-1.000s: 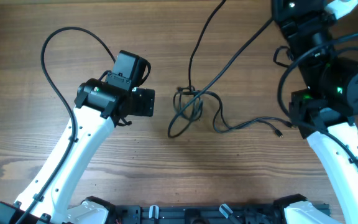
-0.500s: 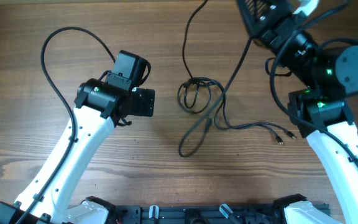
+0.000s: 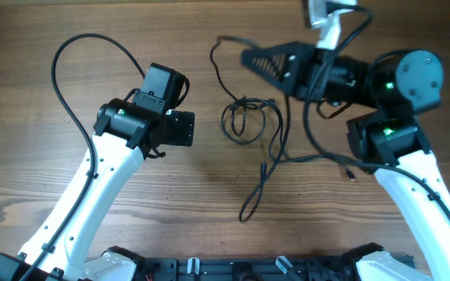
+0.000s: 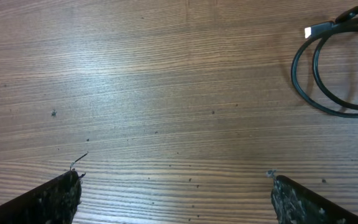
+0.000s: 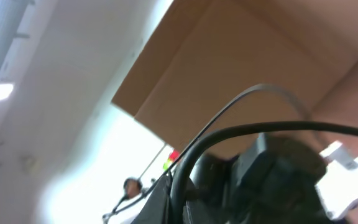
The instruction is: Untangle cables
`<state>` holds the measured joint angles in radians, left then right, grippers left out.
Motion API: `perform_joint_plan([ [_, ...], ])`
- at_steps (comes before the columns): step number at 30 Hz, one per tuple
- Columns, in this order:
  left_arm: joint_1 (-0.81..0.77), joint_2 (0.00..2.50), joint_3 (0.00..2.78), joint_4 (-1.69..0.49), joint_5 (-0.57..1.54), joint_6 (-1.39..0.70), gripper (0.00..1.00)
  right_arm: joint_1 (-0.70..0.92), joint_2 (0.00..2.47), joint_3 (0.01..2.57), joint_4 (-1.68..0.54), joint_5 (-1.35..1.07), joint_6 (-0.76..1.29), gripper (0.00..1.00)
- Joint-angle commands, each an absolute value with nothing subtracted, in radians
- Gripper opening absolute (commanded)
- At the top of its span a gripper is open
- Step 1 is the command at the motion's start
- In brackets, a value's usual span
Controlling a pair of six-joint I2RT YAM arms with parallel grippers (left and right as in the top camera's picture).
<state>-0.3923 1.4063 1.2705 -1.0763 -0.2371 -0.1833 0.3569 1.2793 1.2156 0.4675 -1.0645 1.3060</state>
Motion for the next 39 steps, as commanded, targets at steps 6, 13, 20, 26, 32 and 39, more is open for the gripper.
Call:
perform_joint_plan([
  [6,-0.389,1.391,1.268,-1.077,-0.235,-0.164,1.00,0.456,1.286,1.229,0.463,-1.110,1.318,0.04],
  [13,-0.389,1.391,1.268,-1.077,-0.235,-0.164,1.00,0.458,1.285,1.229,0.463,-1.155,1.348,0.04],
  [20,-0.389,1.391,1.268,-1.077,-0.235,-0.164,1.00,0.458,1.285,1.229,0.759,-1.102,1.525,0.04],
  [26,-0.389,1.391,1.268,-1.077,-0.235,-0.164,1.00,0.455,1.285,1.234,1.167,-0.794,1.662,0.04],
  [32,-0.389,1.391,1.268,-1.077,-0.235,-0.164,1.00,0.366,1.285,1.240,1.142,-0.696,1.601,0.04],
  [39,-0.389,1.391,1.268,-1.077,-0.235,-0.164,1.00,0.230,1.286,1.240,0.781,-0.742,1.509,0.04],
])
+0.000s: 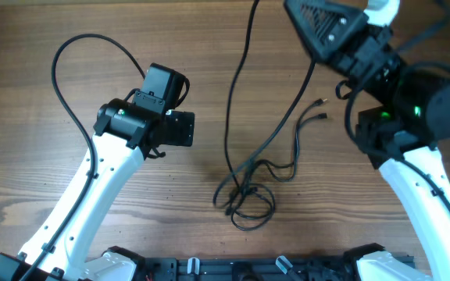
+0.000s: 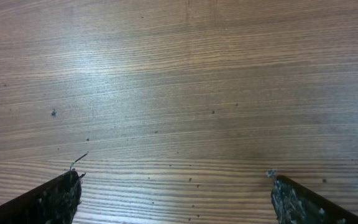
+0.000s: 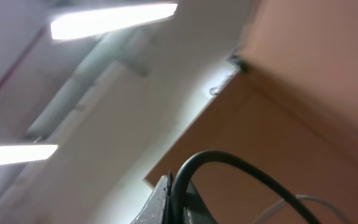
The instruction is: Untangle cables
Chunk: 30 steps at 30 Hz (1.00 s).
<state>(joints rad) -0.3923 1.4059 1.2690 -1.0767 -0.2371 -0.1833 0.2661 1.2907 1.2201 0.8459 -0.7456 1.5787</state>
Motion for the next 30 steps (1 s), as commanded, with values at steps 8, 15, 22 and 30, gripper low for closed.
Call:
perform_joint_plan([
  [8,-0.389,1.391,1.268,-1.077,-0.235,-0.164,1.00,0.196,1.287,1.240,0.343,-0.779,1.194,0.04],
  [15,-0.389,1.391,1.268,-1.077,-0.235,-0.164,1.00,0.196,1.287,1.240,0.273,-0.785,1.124,0.04],
  [22,-0.389,1.391,1.268,-1.077,-0.235,-0.164,1.00,0.196,1.287,1.240,0.302,-0.841,1.131,0.04],
  [30,-0.389,1.391,1.268,-1.077,-0.235,-0.164,1.00,0.196,1.287,1.240,0.633,-0.685,1.369,0.04],
])
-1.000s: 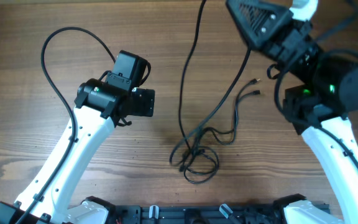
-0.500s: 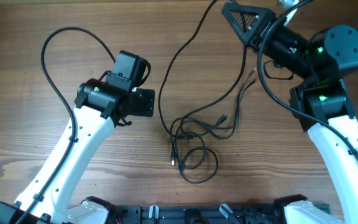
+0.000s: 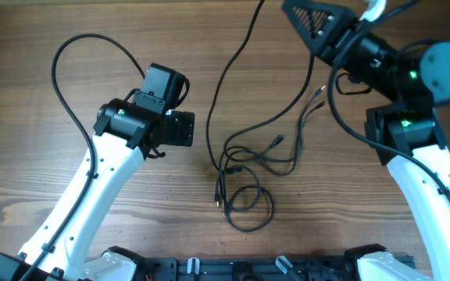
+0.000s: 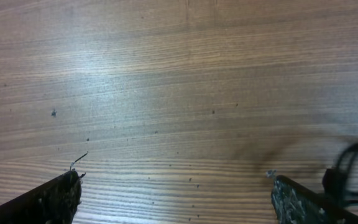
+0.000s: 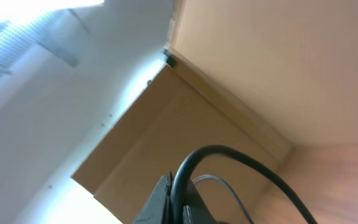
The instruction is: Untangle cables
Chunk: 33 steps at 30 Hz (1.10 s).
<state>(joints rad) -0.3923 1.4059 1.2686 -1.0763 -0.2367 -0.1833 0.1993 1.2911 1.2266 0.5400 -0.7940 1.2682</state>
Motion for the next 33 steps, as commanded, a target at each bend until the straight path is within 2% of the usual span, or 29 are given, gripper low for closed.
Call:
perform_joint_plan([
  [1,-0.389,1.391,1.268,-1.077,-0.235,-0.164,1.00,0.196,1.287,1.240,0.687,-0.669,1.402,0.04],
  [7,-0.389,1.391,1.268,-1.077,-0.235,-0.164,1.00,0.196,1.287,1.240,0.822,-0.520,1.497,0.05],
  [13,-0.389,1.391,1.268,-1.077,-0.235,-0.164,1.00,0.196,1.287,1.240,0.875,-0.426,1.454,0.04],
  [17,-0.389,1.391,1.268,-1.077,-0.235,-0.164,1.00,0.196,1.287,1.240,0.709,-0.376,1.239,0.04],
  [20,-0.389,1.391,1.268,-1.077,-0.235,-0.164,1.00,0.196,1.289,1.240,0.502,-0.245,1.103,0.04],
  [22,-0.389,1.391,1.268,-1.077,-0.235,-0.164,1.00,0.196,1.305,1.240,0.404,-0.201,1.093,0.04],
  [27,-0.389,1.391,1.268,-1.077,-0.235,-0.164,1.00,0.196,1.383,1.240,0.372,-0.227,1.079,0.05],
  [33,-0.389,1.391,1.268,-1.077,-0.235,-0.164,1.00,0.197,1.485,1.240,0.371,-0.321,1.213,0.04],
])
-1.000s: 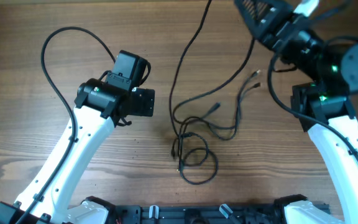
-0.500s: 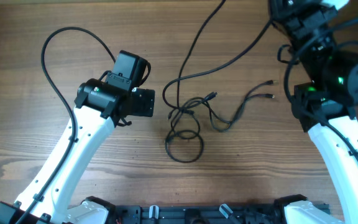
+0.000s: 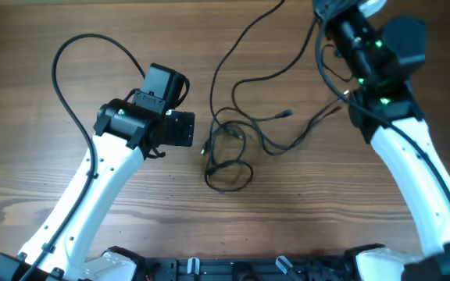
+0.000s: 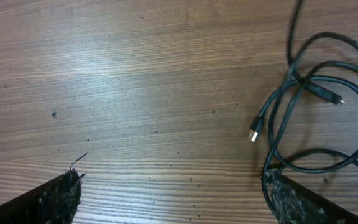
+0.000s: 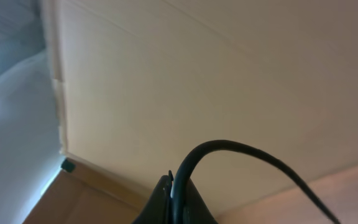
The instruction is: Untangle cables
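A tangle of thin black cables (image 3: 229,156) lies at the table's middle, with loops just right of my left gripper (image 3: 184,129). One strand (image 3: 244,39) rises from it and leaves the top edge. Two loose ends (image 3: 287,113) point right. The left wrist view has the loops (image 4: 319,124) and a silver plug (image 4: 253,134) at its right side. My left gripper (image 4: 173,178) is open and empty, and its right finger (image 4: 291,199) sits beside a loop. My right gripper (image 5: 179,186), raised and facing the ceiling, is shut on a black cable (image 5: 241,152).
The wooden table (image 3: 37,172) fills the overhead view. The left arm's own black wire (image 3: 76,55) arcs over the back left. My right arm (image 3: 397,148) stands along the right side, its wrist at the top edge.
The tangle has shifted from the front centre to the middle, close to my left gripper, and now shows in the left wrist view. My right gripper is farther back, still shut on the cable.
At first the tangle lay at the middle while my right gripper held a cable over the back. Then the gripper was higher and the tangle sat near the front edge, its ends spread out. Now the loops lie beside my open left gripper, which has not moved.
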`<state>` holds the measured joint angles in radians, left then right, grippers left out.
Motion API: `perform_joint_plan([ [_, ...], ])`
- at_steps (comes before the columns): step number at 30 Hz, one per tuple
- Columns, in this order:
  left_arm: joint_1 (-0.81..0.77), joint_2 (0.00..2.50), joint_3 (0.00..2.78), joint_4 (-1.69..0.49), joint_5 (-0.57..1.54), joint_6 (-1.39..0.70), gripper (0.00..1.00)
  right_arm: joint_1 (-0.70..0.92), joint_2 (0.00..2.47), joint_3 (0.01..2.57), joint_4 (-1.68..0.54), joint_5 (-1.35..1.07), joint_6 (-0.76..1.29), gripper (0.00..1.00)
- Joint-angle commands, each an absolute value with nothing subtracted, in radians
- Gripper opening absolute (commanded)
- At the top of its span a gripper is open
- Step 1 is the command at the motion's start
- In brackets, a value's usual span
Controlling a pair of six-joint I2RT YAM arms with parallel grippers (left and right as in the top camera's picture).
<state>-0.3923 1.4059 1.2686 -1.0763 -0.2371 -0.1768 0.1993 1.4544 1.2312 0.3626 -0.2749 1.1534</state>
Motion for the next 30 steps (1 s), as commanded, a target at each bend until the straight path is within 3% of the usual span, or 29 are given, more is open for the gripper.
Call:
perform_joint_plan([
  [1,-0.389,1.391,1.268,-1.077,-0.235,-0.164,1.00,0.197,1.498,1.240,0.372,-0.332,1.213,0.04],
  [5,-0.389,1.391,1.268,-1.077,-0.235,-0.164,1.00,0.197,1.523,1.240,0.337,-0.371,1.165,0.05],
  [11,-0.389,1.391,1.268,-1.077,-0.235,-0.164,1.00,0.197,1.545,1.240,0.323,-0.429,0.894,0.04],
  [16,-0.389,1.391,1.268,-1.077,-0.235,-0.164,1.00,0.197,1.547,1.240,0.261,-0.387,0.650,0.05],
  [21,-0.389,1.391,1.268,-1.077,-0.235,-0.164,1.00,0.197,1.548,1.239,0.156,-0.309,0.568,0.05],
  [22,-0.389,1.391,1.268,-1.077,-0.235,-0.164,1.00,0.197,1.548,1.239,0.142,-0.308,0.550,0.09],
  [23,-0.389,1.391,1.268,-1.077,-0.235,-0.164,1.00,0.197,1.549,1.239,0.117,-0.301,0.545,0.29],
  [24,-0.389,1.391,1.268,-1.077,-0.235,-0.164,1.00,0.197,1.549,1.238,0.099,-0.293,0.545,0.60],
  [25,-0.389,1.391,1.268,-1.077,-0.235,-0.164,1.00,0.197,1.549,1.238,0.078,-0.278,0.545,0.82],
  [26,-0.389,1.391,1.268,-1.077,-0.235,-0.164,1.00,0.197,1.549,1.238,0.059,-0.267,0.546,0.94],
  [27,-0.389,1.391,1.268,-1.077,-0.235,-0.164,1.00,0.197,1.549,1.238,0.050,-0.268,0.546,1.00],
  [30,-0.389,1.391,1.268,-1.077,-0.235,-0.164,1.00,0.197,1.549,1.238,0.033,-0.269,0.550,1.00],
])
